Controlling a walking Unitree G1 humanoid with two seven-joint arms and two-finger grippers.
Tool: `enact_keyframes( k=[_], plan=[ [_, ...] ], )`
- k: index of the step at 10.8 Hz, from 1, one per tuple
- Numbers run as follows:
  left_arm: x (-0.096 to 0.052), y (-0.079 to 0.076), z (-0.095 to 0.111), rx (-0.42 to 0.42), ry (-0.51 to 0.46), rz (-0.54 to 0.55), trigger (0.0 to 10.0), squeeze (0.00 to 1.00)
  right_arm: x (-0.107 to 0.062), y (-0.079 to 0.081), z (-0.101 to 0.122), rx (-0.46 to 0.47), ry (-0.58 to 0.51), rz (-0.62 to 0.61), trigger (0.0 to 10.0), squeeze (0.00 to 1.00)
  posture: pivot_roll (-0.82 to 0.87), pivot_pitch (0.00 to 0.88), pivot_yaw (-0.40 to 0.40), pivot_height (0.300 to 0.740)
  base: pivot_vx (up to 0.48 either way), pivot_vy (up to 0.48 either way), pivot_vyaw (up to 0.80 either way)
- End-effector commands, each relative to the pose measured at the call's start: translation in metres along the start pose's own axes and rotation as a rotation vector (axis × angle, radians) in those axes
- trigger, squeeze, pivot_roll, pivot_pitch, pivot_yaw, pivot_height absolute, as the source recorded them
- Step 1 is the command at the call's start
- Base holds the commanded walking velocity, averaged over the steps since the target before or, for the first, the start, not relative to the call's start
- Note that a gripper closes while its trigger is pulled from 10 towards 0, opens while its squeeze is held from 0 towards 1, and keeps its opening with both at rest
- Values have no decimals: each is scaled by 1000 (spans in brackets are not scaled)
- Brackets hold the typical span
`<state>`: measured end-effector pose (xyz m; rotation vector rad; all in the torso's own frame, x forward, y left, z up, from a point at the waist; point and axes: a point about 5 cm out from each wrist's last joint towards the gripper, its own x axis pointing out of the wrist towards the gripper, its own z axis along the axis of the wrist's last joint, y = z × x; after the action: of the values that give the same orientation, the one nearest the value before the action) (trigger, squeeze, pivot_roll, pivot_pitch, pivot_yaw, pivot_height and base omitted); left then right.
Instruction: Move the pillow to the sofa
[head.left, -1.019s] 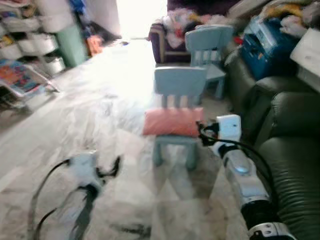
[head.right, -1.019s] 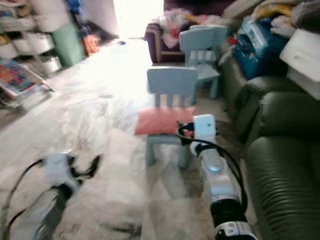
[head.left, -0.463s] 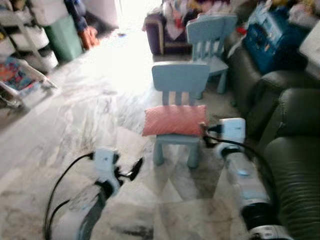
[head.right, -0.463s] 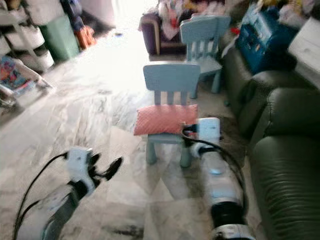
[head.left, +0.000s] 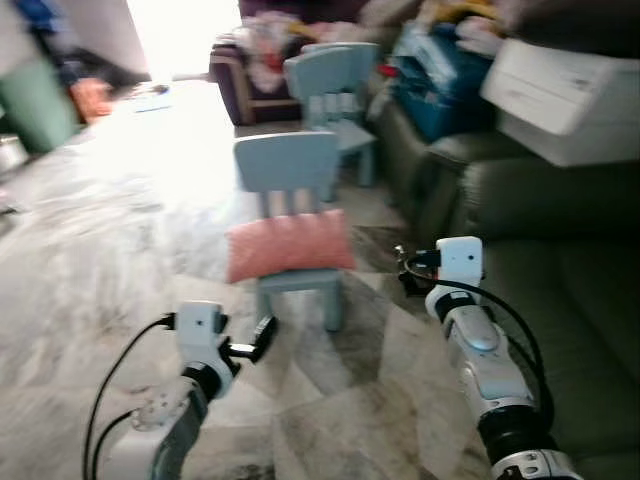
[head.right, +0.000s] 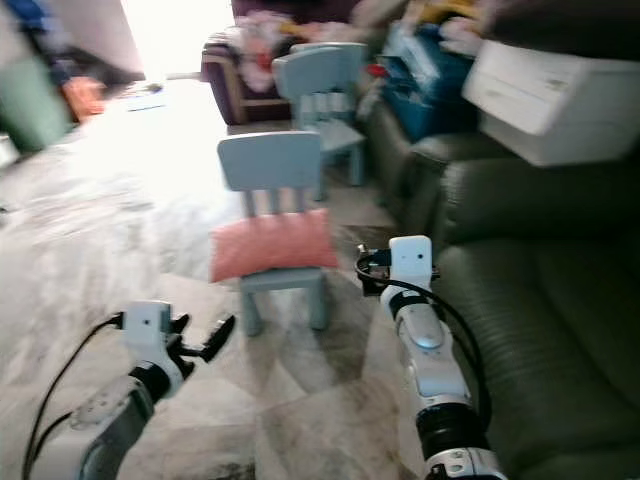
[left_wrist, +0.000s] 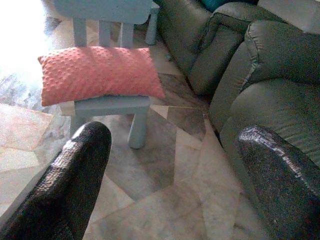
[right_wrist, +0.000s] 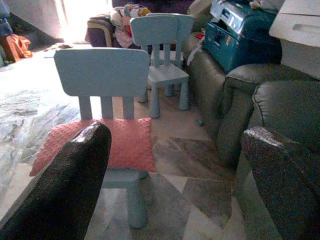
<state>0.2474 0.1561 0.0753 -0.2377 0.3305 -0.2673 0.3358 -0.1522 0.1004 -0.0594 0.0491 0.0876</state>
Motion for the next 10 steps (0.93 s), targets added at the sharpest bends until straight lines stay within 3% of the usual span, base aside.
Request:
enact_keyframes(
  k=[1, 7, 9, 10],
  plan=[
    [-2, 9, 9, 4, -23, 33, 10000, 0, 5, 5, 6, 1, -10, 17, 10000, 0, -151, 9, 58, 740, 0, 0, -800],
    [-11, 45, 21, 26, -67, 231, 10000, 0, 8, 8, 8, 5, -11, 22, 10000, 0, -145, 4, 63, 740, 0, 0, -800],
    [-15, 52, 26, 27, -102, 242, 10000, 0, 8, 9, 8, 8, -13, 27, 10000, 0, -145, 6, 65, 740, 0, 0, -800],
    [-16, 52, 29, 33, -128, 232, 10000, 0, 8, 9, 9, 7, -19, 30, 10000, 0, -146, 6, 65, 740, 0, 0, 0]
  ],
)
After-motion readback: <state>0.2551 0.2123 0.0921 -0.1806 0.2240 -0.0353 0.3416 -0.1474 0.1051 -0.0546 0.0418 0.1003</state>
